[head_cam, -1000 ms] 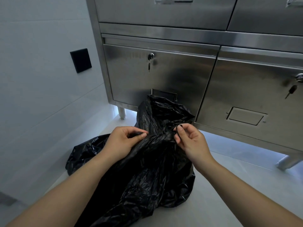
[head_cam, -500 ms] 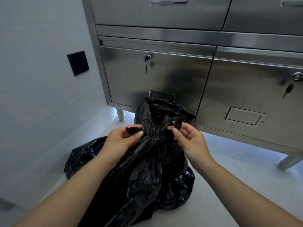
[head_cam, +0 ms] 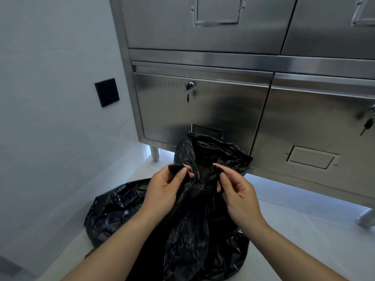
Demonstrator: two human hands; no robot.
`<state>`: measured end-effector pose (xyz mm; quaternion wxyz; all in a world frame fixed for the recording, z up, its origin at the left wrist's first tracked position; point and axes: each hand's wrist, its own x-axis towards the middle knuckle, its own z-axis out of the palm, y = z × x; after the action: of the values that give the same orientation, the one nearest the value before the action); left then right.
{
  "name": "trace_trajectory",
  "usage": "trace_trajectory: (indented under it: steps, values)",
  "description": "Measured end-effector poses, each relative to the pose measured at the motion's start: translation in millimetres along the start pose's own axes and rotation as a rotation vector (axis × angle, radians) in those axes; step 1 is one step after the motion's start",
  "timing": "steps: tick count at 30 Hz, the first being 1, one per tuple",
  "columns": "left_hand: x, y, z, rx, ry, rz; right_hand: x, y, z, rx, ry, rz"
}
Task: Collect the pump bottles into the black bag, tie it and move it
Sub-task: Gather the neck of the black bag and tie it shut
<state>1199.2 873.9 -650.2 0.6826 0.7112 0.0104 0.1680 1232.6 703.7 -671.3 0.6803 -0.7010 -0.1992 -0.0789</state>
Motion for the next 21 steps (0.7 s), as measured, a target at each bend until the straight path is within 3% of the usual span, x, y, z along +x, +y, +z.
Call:
trace_trajectory:
  steps: [9,21]
  values:
    - [2.8,5.0,-2.2,0.064,0.099,0.133,5.7,-14.9,16.8,0.036,-0.004,-0.007]
    - [-2.2,-16.6,-38.1,0.314,-0.238,0.116,6.1,-7.7,-3.1,-0.006,-0.035,0.107]
